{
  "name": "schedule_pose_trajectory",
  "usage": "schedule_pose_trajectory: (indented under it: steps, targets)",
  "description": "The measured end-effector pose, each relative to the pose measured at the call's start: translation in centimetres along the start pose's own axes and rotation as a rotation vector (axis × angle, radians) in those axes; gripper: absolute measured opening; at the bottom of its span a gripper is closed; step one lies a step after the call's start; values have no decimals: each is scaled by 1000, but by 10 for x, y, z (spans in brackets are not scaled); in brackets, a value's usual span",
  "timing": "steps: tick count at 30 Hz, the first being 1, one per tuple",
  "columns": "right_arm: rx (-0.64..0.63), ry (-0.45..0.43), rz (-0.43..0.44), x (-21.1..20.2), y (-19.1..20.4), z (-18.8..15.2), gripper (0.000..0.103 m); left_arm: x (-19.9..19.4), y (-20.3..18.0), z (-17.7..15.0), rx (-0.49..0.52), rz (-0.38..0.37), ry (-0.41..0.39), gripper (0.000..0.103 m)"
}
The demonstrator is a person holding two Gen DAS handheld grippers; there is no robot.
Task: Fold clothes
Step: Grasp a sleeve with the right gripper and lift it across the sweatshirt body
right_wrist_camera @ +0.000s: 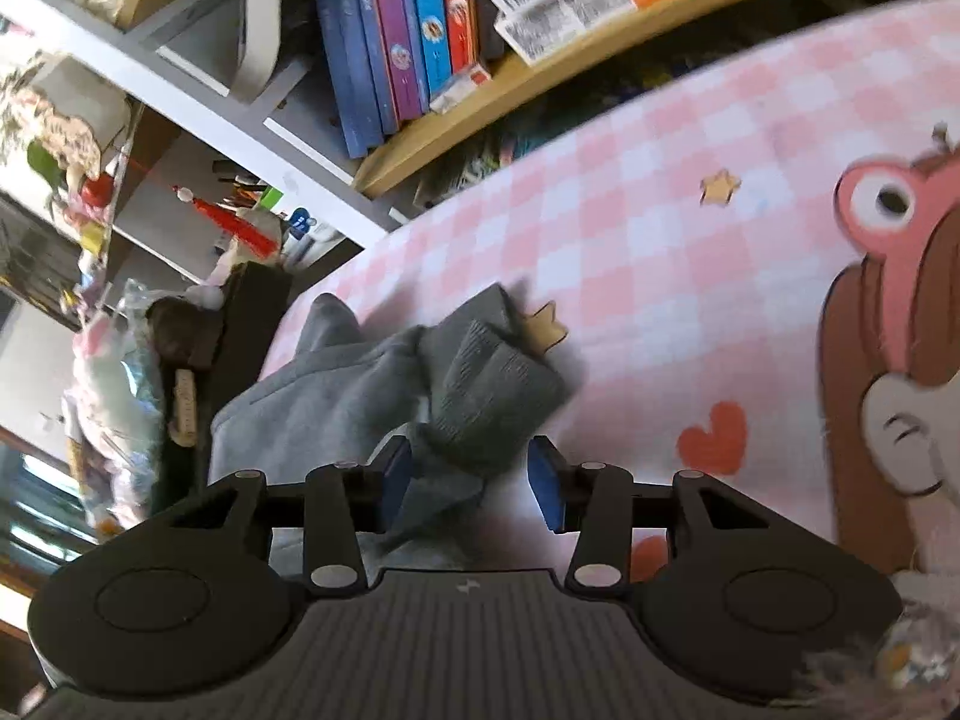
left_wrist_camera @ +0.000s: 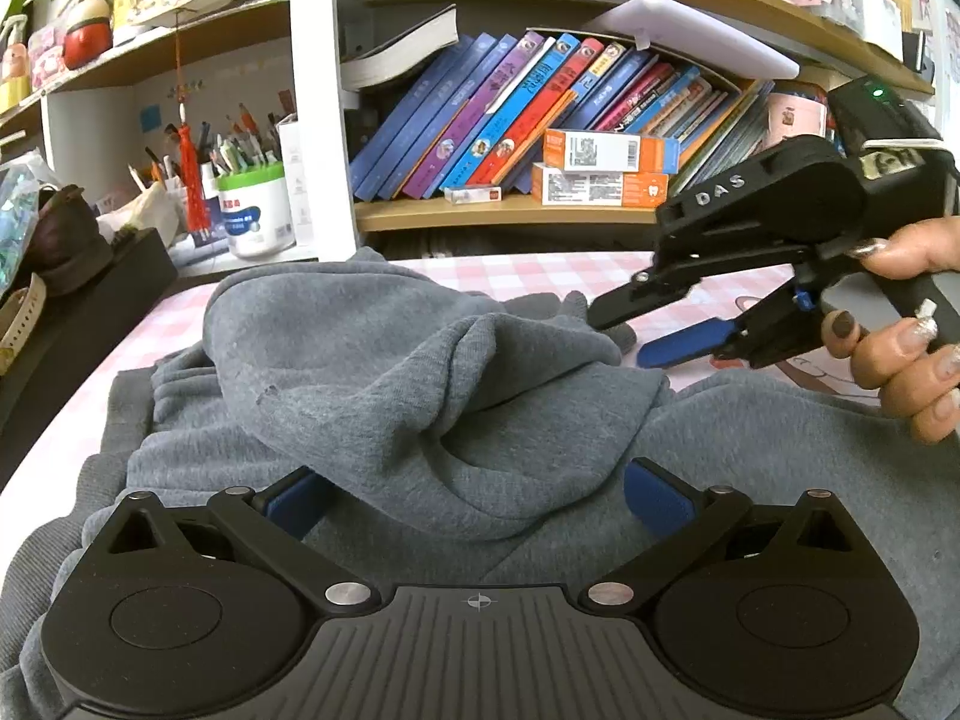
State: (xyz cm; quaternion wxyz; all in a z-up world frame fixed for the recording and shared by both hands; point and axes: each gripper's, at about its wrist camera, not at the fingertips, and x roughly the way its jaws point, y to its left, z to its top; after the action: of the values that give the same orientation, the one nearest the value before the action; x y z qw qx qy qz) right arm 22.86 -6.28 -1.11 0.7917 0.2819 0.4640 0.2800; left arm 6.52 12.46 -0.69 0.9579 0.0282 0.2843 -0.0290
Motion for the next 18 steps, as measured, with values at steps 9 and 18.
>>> schedule_pose_trajectory:
  steps: [9,18]
  targets:
    - [-25,-68,-29,11,8,8,16,0,1,0,-9,-7,1,103]
    - [-110,-388,-248,-67,-20,30,7,0,1,0,-5,-5,0,103]
